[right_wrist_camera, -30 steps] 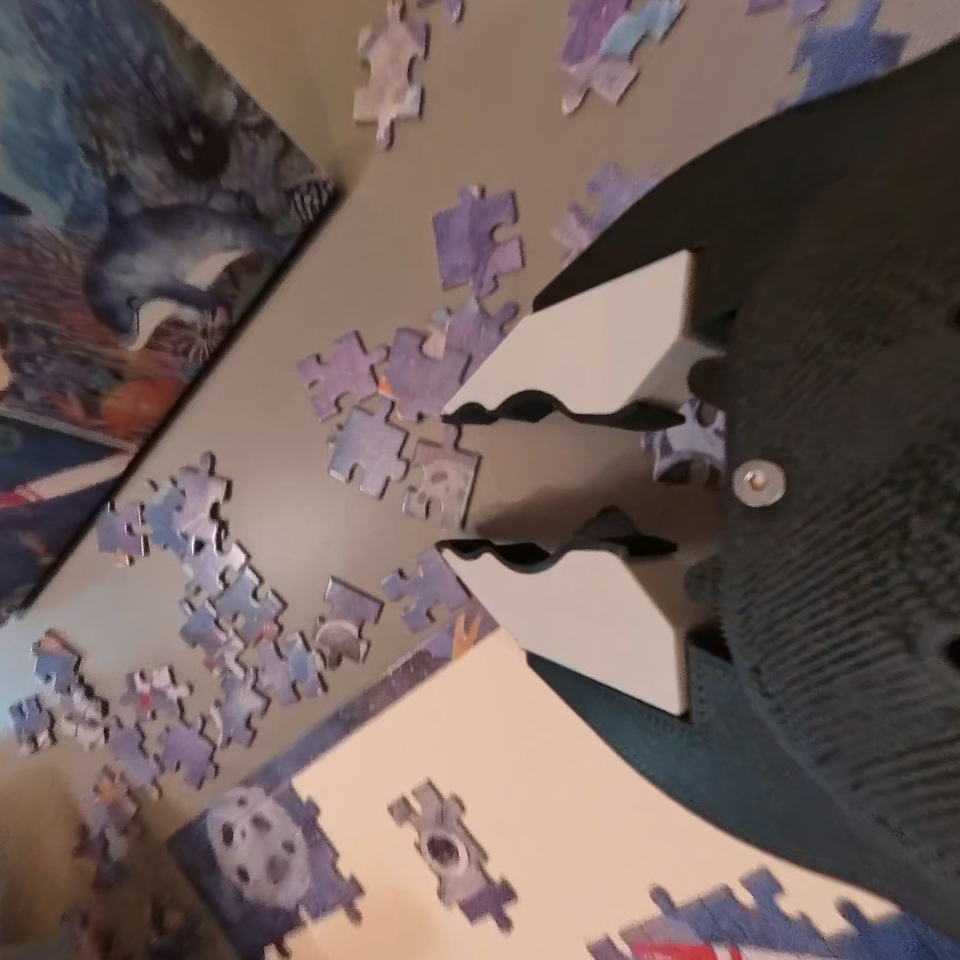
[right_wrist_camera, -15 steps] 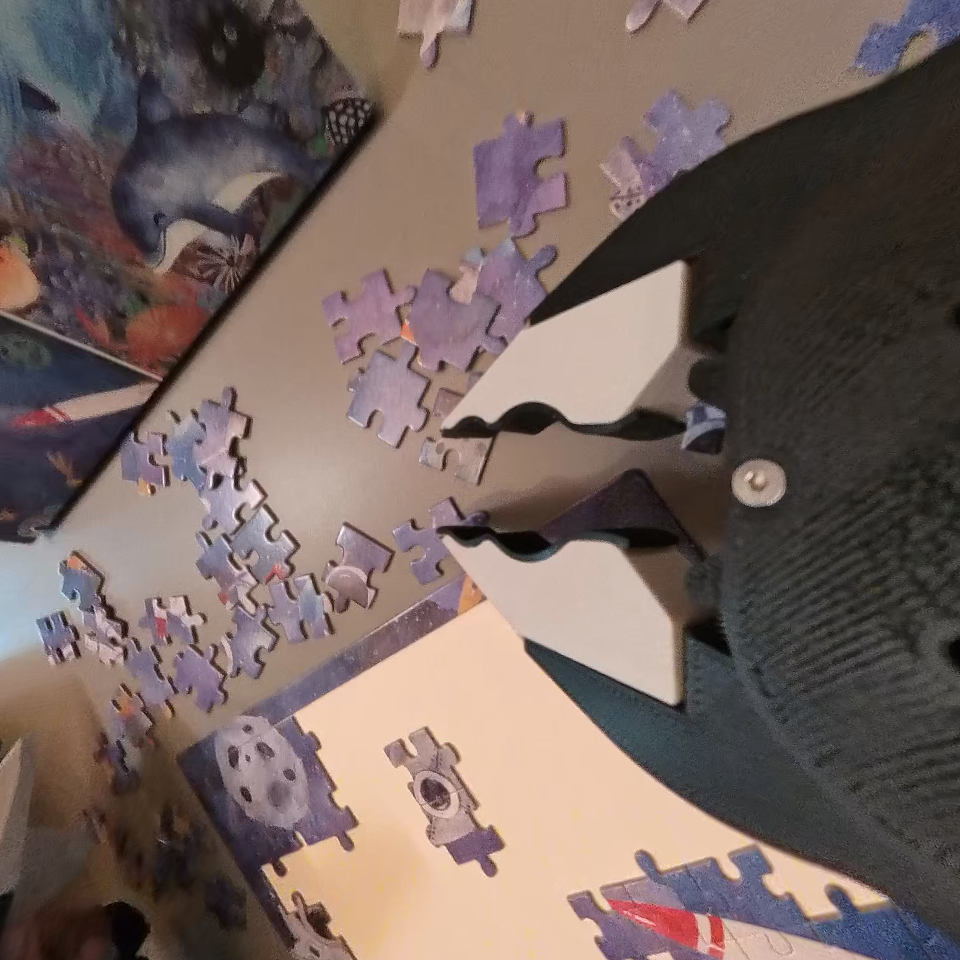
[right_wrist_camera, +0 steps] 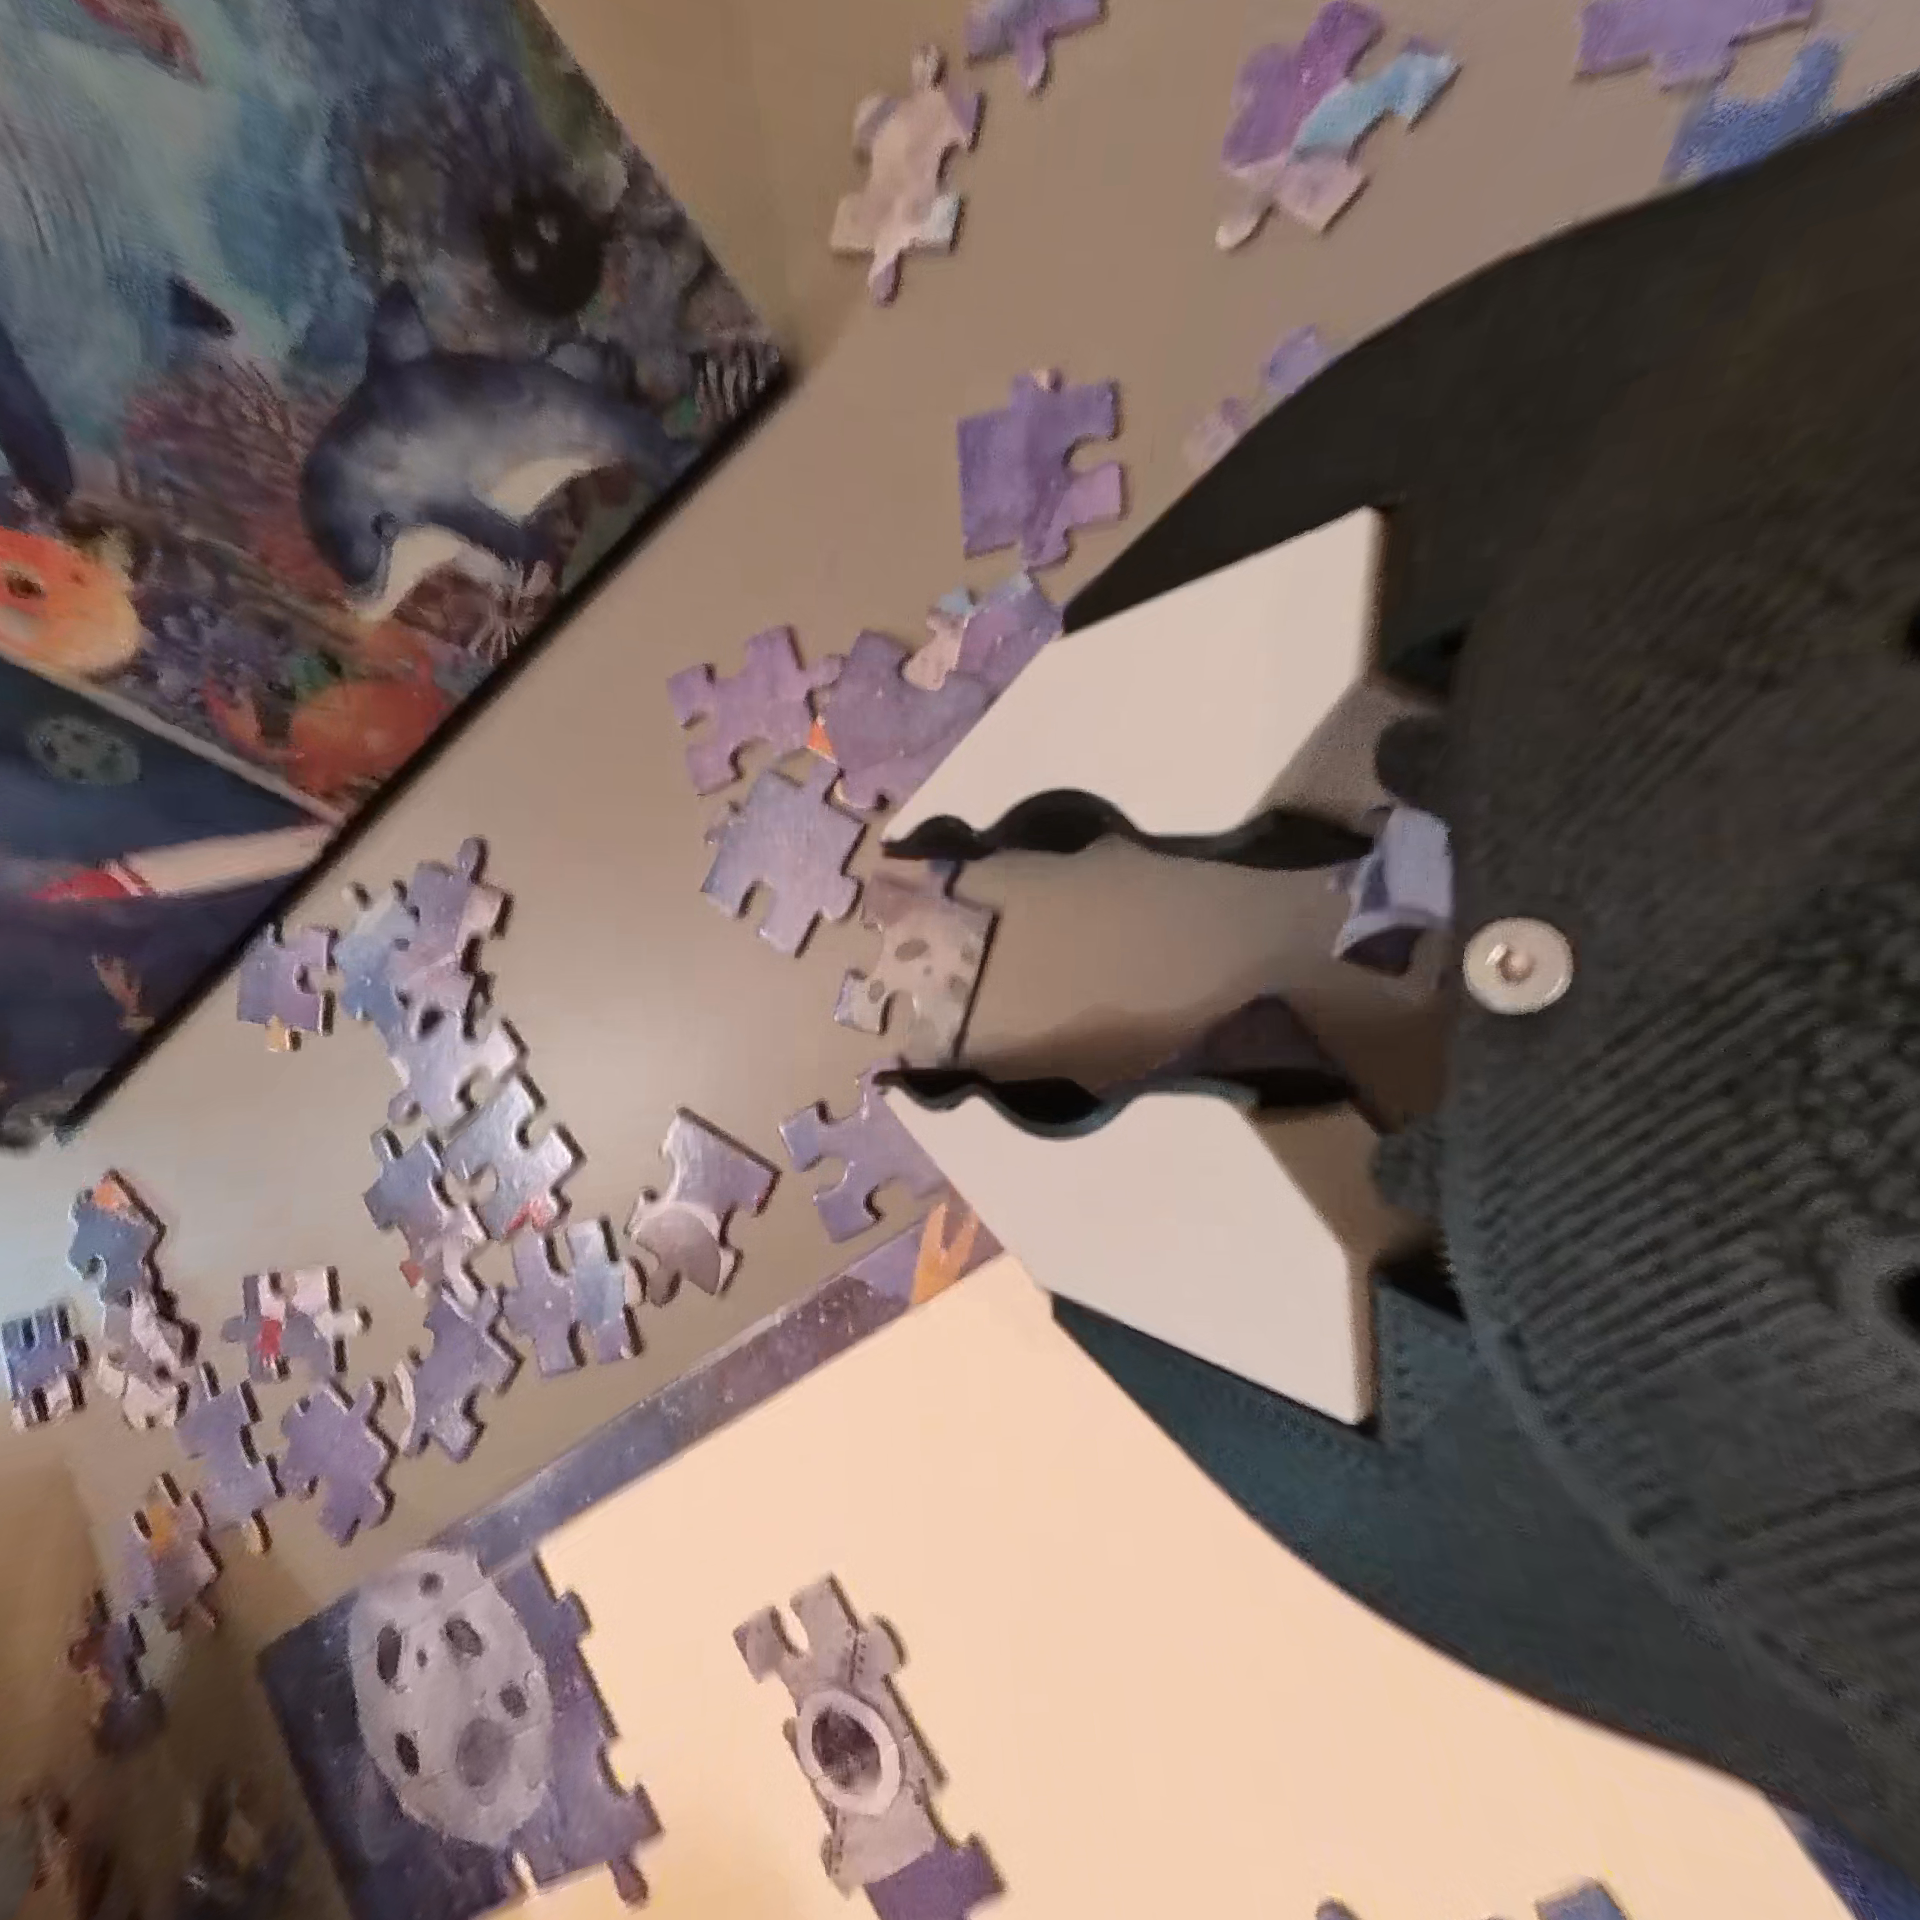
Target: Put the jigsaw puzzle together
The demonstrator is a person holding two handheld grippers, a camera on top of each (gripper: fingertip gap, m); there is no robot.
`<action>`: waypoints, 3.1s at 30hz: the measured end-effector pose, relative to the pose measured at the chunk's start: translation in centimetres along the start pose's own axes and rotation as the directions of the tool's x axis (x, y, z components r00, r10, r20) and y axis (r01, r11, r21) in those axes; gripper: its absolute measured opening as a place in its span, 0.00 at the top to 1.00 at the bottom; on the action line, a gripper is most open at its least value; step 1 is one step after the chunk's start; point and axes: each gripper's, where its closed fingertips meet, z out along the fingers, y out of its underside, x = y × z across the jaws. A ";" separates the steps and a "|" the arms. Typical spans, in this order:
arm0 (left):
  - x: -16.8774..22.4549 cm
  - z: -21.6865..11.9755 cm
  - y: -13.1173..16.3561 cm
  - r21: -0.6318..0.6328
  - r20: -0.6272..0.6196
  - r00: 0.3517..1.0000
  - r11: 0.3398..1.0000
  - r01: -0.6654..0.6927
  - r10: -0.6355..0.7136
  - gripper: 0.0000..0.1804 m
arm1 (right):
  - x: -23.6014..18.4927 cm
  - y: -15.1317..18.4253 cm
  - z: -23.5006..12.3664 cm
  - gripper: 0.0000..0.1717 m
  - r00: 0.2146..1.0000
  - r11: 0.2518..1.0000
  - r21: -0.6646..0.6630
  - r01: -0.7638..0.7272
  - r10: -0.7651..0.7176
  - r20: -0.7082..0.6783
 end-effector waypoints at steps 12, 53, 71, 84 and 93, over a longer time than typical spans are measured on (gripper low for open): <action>0.2 0.1 0.1 -0.004 -0.005 1.000 1.000 -0.006 0.006 0.93 | -1.2 0.4 0.5 0.75 0.995 0.999 -0.030 -0.039 0.042 0.086; 0.4 -0.1 -0.3 0.012 -0.009 1.000 1.000 -0.012 0.013 0.93 | 4.8 0.7 -4.1 0.94 0.975 0.982 0.137 -0.133 0.154 -0.159; 0.4 0.0 -0.2 0.008 -0.008 1.000 1.000 -0.014 0.014 0.93 | 5.9 1.4 -13.6 0.92 0.944 0.897 0.414 -0.155 0.257 -0.204; 0.6 0.0 -0.3 0.017 -0.029 1.000 1.000 0.006 -0.006 0.93 | -3.6 6.7 -9.7 0.81 0.993 0.996 0.070 -0.049 0.042 0.107; 0.6 0.0 -0.2 0.015 -0.029 1.000 1.000 0.008 -0.007 0.93 | -4.3 8.1 -9.0 0.73 0.993 0.999 -0.025 -0.028 0.030 0.117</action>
